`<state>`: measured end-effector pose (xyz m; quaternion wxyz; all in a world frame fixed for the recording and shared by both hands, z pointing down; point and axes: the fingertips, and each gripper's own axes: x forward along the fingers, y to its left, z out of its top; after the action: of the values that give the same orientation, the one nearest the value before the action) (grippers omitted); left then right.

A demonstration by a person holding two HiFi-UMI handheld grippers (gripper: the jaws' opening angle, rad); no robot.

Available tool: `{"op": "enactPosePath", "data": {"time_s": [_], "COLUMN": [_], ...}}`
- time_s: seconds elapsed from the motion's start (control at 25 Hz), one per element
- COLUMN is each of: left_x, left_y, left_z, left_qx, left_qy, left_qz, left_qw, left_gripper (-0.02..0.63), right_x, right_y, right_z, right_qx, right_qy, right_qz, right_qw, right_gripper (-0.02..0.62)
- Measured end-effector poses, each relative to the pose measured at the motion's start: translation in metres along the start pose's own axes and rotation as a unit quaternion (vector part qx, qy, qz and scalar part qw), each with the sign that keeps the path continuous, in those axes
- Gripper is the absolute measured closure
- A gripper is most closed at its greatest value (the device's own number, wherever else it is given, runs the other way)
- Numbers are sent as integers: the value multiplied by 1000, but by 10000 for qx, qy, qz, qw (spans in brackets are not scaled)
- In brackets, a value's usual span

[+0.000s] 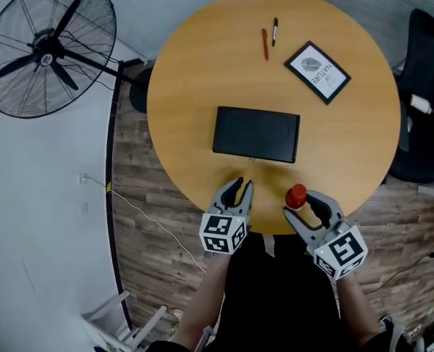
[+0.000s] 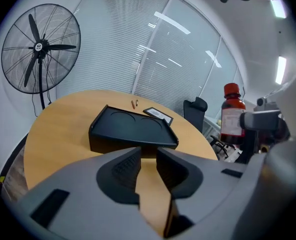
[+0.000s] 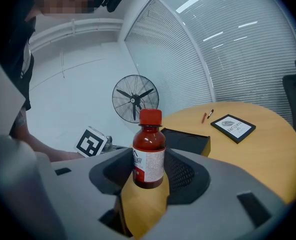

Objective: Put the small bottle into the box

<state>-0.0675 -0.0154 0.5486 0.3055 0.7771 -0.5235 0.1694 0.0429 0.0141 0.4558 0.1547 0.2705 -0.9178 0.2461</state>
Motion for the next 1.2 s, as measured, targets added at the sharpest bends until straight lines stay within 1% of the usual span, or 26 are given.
{"op": "enactPosePath", "data": {"time_s": [0.24, 0.52, 0.8, 1.2], "left_x": [24, 56, 73, 86], "left_y": [17, 20, 27, 32], "left_z": [-8, -19, -30, -34], "left_qx": [-89, 36, 47, 47], "left_qy": [62, 255, 507, 594], "left_qz": [170, 190, 350, 458], "left_qw": [9998, 9995, 9981, 9972], "left_gripper": [517, 491, 491, 492], "right_x": [5, 7, 3, 2], "right_y": [-2, -5, -10, -15], "right_z": [-7, -7, -12, -14], "right_qx": [-37, -3, 53, 145], "right_qy": [140, 123, 189, 215], "right_qz": [28, 41, -29, -67], "right_qw": [9999, 9999, 9998, 9996], "right_gripper": [390, 390, 390, 390]}}
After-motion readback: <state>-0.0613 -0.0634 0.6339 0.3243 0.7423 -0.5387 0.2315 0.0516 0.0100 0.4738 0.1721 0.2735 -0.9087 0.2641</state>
